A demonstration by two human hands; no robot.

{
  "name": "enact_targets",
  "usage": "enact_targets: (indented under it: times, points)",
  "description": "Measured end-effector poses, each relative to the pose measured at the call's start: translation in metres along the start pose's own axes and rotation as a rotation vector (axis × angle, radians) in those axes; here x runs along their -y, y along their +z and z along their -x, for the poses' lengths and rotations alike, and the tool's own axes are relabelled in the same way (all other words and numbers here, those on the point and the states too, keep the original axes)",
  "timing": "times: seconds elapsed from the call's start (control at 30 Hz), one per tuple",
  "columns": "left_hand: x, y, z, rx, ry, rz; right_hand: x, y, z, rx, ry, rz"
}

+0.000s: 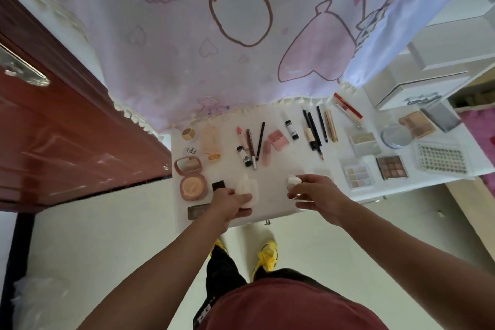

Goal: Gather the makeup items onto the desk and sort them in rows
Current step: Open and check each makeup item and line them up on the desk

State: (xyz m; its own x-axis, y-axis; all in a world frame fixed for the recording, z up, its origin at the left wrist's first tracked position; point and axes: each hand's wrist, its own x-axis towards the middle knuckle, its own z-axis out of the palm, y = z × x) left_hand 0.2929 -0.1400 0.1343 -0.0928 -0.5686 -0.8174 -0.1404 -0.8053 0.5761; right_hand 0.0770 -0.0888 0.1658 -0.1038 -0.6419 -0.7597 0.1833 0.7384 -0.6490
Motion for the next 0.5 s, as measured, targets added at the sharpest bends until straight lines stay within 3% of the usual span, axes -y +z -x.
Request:
enact_targets:
  times: [0.17, 0.5]
  points:
    - [0.021, 0.03, -0.03, -0.131, -0.038, -0.155, -0.023, -0.008, -0.004, -0.064, 0.059, 0.069]
    - [0.025, 0.043, -0.042, -0.259, -0.027, -0.241, -0.047, -0.017, -0.021, -0.139, 0.063, 0.183]
